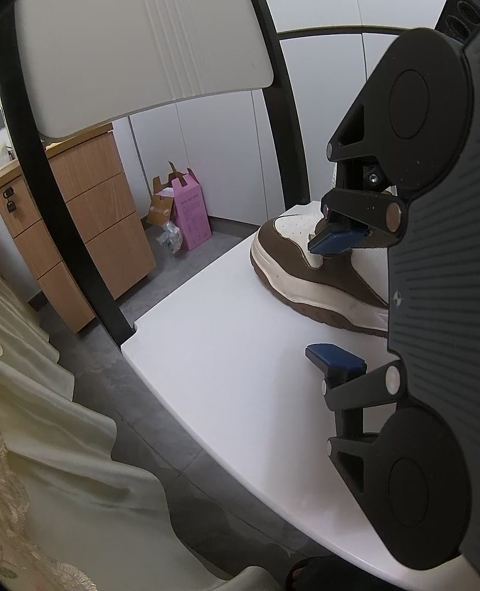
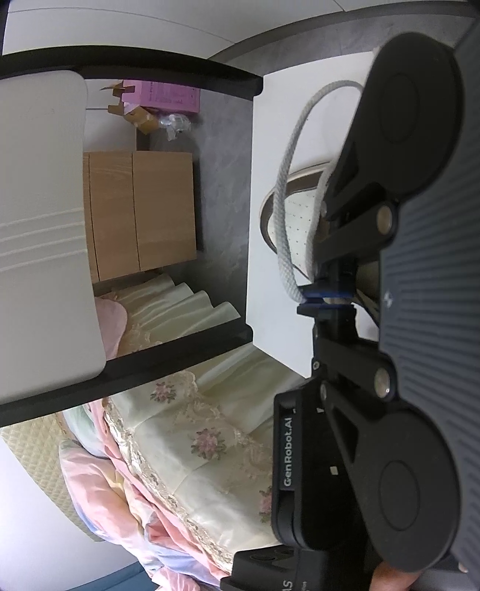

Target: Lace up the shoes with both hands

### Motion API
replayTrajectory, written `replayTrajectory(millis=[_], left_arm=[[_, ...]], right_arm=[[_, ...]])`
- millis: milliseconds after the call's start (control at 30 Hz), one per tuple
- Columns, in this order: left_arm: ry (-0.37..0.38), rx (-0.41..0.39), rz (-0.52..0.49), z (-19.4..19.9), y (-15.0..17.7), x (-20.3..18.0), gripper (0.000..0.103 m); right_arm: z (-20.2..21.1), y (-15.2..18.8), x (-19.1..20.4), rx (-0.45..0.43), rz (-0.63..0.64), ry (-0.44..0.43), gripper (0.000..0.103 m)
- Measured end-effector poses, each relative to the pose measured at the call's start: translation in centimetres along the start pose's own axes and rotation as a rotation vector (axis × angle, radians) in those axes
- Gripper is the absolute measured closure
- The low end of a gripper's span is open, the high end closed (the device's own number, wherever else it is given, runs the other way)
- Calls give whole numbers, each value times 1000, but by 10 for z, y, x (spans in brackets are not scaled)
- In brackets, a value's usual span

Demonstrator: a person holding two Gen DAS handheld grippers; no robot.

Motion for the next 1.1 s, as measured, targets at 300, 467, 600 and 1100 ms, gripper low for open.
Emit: replayTrajectory(millis=[300,467,600,1100], left_arm=[[6,2,6,0,0,0,46],[10,1,16,0,0,0,46],[11,-15,30,2,-2,2,46],[15,-34,64,6,-7,6,46]], right_arm=[[2,1,1,-9,21,24,100],[1,3,6,-11,72,44,99],[0,4,11,-17,115,50,99],[-1,5,17,-17,102,-8,99]])
Point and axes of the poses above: each gripper's, at about its wrist camera, not at the fingertips, and z roughly against the way its jaws point, x to its left, y to its underside, the point moved 2 cm from there along -z, roughly the way its jaws point, and after that the axes turned 3 degrees about y, right-handed, at the moved point
